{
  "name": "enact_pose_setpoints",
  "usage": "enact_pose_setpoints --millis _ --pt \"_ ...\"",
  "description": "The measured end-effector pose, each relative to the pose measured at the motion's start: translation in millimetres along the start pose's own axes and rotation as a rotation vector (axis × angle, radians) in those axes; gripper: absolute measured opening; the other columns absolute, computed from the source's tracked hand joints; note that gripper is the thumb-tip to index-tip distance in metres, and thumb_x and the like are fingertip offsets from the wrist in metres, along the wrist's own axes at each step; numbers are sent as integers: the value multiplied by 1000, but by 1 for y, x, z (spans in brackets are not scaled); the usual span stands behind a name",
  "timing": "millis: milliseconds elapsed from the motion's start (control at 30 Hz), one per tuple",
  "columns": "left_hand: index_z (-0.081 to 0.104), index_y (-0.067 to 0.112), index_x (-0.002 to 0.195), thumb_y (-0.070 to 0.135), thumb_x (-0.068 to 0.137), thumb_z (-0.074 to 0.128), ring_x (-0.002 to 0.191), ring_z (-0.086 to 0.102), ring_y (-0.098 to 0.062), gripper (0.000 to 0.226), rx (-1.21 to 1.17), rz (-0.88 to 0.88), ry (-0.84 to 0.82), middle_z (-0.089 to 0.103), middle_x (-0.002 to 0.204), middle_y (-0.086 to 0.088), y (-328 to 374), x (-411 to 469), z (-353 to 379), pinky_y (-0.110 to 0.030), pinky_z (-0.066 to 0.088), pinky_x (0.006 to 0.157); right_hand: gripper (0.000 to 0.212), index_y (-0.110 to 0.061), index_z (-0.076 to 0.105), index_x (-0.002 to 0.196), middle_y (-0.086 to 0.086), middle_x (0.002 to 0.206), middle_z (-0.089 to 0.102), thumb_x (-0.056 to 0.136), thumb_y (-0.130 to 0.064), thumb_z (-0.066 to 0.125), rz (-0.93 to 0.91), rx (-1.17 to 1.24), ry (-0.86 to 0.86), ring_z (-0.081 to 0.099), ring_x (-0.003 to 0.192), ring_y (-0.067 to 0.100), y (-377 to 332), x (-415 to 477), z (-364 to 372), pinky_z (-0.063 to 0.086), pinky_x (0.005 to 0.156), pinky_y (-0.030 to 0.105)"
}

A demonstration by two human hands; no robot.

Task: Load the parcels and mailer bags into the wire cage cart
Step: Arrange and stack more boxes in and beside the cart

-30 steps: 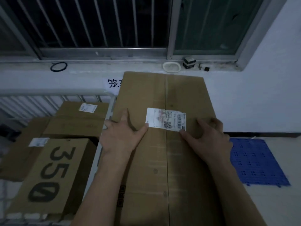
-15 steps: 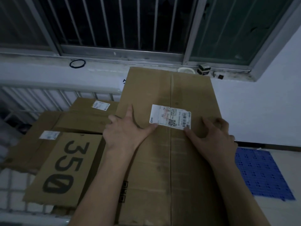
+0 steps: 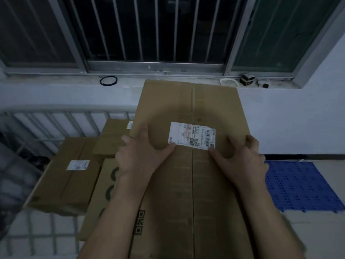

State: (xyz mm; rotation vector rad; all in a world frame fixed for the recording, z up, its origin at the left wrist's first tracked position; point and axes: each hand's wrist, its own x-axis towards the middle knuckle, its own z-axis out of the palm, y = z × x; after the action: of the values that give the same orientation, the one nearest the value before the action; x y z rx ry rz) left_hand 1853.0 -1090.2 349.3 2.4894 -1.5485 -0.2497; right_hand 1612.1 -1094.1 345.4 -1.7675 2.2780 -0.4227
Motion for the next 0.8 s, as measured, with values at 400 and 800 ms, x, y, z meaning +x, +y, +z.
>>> enact_pose_setpoints --millis 400,800 --pt "16 46 154 103 60 27 96 60 -35 110 70 -1 89 46 117 -16 -45 27 -18 -36 39 67 100 -44 42 145 -3 159 13 61 -98 46 -33 93 -55 37 129 50 -52 7 28 33 106 65" --pt "12 47 155 101 62 26 104 59 -37 109 55 -32 80 41 128 -16 -85 57 -25 -36 43 71 97 -47 41 144 0 158 14 61 -97 46 -78 25 -94 40 127 47 -112 29 38 34 106 57"
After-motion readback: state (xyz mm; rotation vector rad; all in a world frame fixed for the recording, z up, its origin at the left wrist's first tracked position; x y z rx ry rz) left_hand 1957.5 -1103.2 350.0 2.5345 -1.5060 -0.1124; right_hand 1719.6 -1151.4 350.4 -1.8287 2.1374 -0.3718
